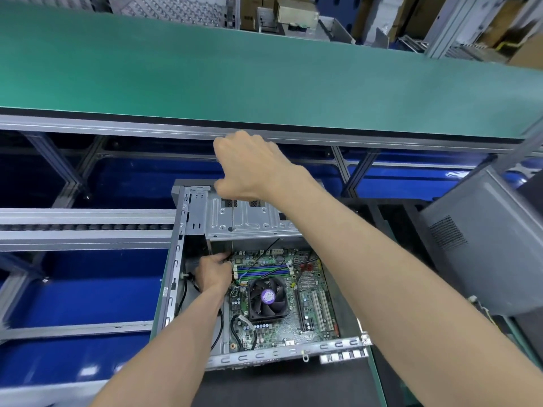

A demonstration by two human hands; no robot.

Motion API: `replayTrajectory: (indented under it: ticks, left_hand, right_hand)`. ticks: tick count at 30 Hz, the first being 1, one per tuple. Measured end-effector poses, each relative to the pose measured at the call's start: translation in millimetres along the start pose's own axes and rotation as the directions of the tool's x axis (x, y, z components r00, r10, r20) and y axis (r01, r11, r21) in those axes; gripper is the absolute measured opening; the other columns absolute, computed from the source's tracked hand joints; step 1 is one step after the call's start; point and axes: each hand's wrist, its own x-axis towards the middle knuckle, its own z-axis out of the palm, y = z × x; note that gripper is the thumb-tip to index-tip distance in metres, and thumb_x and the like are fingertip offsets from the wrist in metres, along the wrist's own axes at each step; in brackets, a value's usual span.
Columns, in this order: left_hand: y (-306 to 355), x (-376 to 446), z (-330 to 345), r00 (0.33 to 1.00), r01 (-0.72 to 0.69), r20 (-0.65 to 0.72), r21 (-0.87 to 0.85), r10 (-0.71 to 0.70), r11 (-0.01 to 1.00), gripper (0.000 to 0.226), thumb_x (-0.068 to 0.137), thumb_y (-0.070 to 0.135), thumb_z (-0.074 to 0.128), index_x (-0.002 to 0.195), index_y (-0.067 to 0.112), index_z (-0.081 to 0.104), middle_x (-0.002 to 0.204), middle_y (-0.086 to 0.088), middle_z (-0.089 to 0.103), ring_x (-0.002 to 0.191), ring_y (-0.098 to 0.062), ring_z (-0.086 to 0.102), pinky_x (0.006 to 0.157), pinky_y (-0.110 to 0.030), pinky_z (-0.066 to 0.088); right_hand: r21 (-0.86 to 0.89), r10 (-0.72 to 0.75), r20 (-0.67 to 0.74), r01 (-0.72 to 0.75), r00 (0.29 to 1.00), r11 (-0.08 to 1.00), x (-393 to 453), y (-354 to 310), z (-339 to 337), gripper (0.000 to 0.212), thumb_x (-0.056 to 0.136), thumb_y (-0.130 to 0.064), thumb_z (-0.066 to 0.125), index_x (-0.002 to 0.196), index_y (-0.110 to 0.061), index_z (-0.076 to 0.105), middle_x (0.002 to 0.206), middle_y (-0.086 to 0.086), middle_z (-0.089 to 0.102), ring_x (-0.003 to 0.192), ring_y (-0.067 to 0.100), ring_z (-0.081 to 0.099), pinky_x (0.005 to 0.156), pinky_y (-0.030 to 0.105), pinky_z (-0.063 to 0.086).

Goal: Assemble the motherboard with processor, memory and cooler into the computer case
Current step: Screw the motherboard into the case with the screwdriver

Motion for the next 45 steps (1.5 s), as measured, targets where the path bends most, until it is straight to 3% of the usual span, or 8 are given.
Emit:
replayTrajectory:
  ticks: [7,12,15,23,26,34,40,45]
  left_hand:
    - [1.6,0.0,0.1,1.000,0.014,-0.002,-0.022,-0.014,1.000,0.033,0.087,0.005,0.065,0.112,0.024,0.075,0.094,0.001,0.076,0.057,-0.002,0.059,0.044,-0.010,0.038]
    - [3.8,-1.9,1.0,1.000,0.015,0.005,-0.039,-0.015,0.999,0.033,0.086,0.004,0.064,0.111,0.024,0.076,0.104,-0.001,0.076,0.060,-0.001,0.058,0.045,-0.012,0.037]
    - [3.8,-1.4,-0.3,1.000,0.023,0.004,-0.021,-0.023,1.000,0.034,0.086,0.004,0.064,0.111,0.024,0.075,0.102,-0.001,0.077,0.059,-0.003,0.059,0.046,-0.013,0.038]
    - [3.0,-2.7,-2.0,0.999,-0.037,-0.019,0.134,0.040,0.990,0.034,0.086,0.005,0.065,0.111,0.026,0.076,0.095,0.000,0.077,0.055,-0.004,0.058,0.043,-0.013,0.036]
    - [1.2,-4.1,-2.2,0.996,-0.080,-0.026,0.256,0.090,0.963,0.035,0.084,0.005,0.065,0.109,0.027,0.076,0.088,0.001,0.076,0.054,-0.004,0.058,0.044,-0.013,0.036]
    - [3.9,-6.6,0.1,0.989,-0.105,-0.070,0.292,0.131,0.951,0.016,0.082,0.025,0.071,0.096,0.022,0.079,0.060,0.019,0.059,0.063,-0.004,0.053,0.077,-0.023,0.041]
    - [3.5,-5.1,-1.9,0.976,-0.183,-0.032,0.426,0.216,0.886,0.026,0.086,0.030,0.074,0.109,0.018,0.076,0.092,-0.006,0.077,0.074,-0.021,0.064,0.076,-0.026,0.051]
    - [9.4,-3.1,0.2,0.972,-0.186,-0.021,0.543,0.235,0.819,0.012,0.082,0.027,0.074,0.085,0.017,0.080,0.058,-0.002,0.063,0.058,-0.021,0.057,0.059,-0.024,0.043]
  right_hand:
    - [-0.106,0.036,-0.096,-0.046,0.995,0.993,-8.1,1.9,5.0,0.020,0.093,-0.025,0.055,0.087,-0.014,0.040,0.073,-0.001,0.028,0.075,0.030,0.041,0.063,0.037,0.031]
    - [0.068,-0.027,0.025,0.025,0.999,0.997,-8.4,3.6,-1.6,0.028,0.077,-0.017,0.061,0.103,-0.010,0.055,0.098,0.005,0.052,0.082,0.029,0.050,0.062,0.035,0.034]
    - [0.005,0.006,-0.039,-0.005,0.999,1.000,-10.2,0.8,2.6,0.016,0.084,-0.019,0.060,0.086,-0.013,0.045,0.077,0.001,0.039,0.075,0.030,0.045,0.060,0.034,0.029]
    - [0.078,-0.023,0.002,0.023,1.000,0.997,-7.9,1.4,-0.6,0.019,0.076,-0.015,0.062,0.094,-0.012,0.055,0.093,0.003,0.050,0.076,0.028,0.049,0.058,0.031,0.029]
    - [-0.014,0.017,-0.075,-0.018,0.997,1.000,-9.1,-0.6,4.1,0.016,0.088,-0.020,0.059,0.084,-0.013,0.044,0.074,0.000,0.036,0.073,0.029,0.045,0.061,0.034,0.030]
    - [0.060,0.006,-0.032,-0.004,0.999,0.998,-10.2,1.4,2.9,0.021,0.079,-0.018,0.062,0.088,-0.014,0.044,0.084,0.002,0.043,0.074,0.028,0.045,0.061,0.035,0.030]
    - [-0.039,0.012,-0.098,-0.016,0.995,0.999,-4.5,-10.7,5.3,0.024,0.084,-0.024,0.062,0.085,-0.016,0.039,0.073,-0.002,0.030,0.073,0.029,0.041,0.064,0.037,0.031]
    - [0.125,-0.007,-0.018,0.009,1.000,0.992,-3.9,0.7,3.8,0.016,0.078,-0.014,0.060,0.092,-0.012,0.052,0.088,0.003,0.050,0.079,0.028,0.049,0.057,0.031,0.030]
